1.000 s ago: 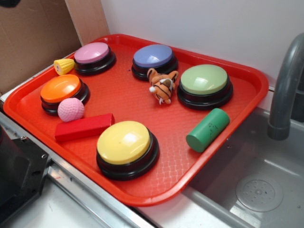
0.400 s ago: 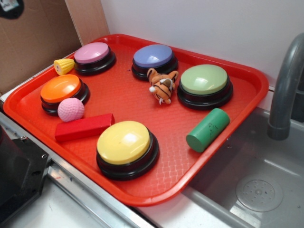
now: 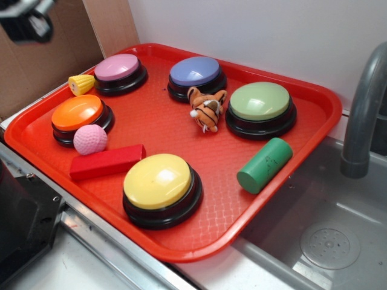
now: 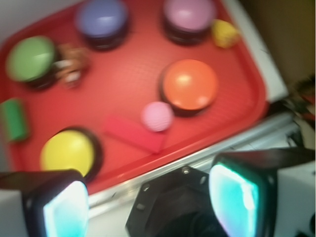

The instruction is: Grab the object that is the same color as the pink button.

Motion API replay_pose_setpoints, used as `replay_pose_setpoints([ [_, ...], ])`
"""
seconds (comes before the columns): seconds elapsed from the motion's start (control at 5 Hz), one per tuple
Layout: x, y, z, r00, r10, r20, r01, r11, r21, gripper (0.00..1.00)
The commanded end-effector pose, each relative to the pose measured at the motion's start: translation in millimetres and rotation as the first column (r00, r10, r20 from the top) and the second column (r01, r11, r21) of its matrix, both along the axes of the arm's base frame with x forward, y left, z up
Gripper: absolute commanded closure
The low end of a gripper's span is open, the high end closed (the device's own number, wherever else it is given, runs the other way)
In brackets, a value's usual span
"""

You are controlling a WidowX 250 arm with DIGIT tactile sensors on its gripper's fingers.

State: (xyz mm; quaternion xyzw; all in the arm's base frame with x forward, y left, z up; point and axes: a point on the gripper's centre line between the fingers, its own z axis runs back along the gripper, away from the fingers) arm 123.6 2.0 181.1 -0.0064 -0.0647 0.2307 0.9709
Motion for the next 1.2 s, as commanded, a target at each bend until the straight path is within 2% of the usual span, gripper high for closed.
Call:
replay_pose_setpoints([
  [0.0, 15.1, 10.0, -48.6, 0.964, 0.265, -0.014, -0.264, 0.963, 0.046, 0.0],
  [0.2, 15.1, 16.6, -78.4, 0.914, 0.405, 0.001, -0.403, 0.91, 0.099, 0.0],
  [0.6, 11.9, 37.4, -118.2, 0.855, 0.516, 0.052, -0.518, 0.85, 0.094, 0.0],
  [0.8, 18.4, 43.8, -135.4, 0.86, 0.505, 0.065, -0.51, 0.856, 0.091, 0.0],
  [1.0, 28.7, 41.2, -144.8, 0.884, 0.459, 0.083, -0.462, 0.887, 0.019, 0.0],
])
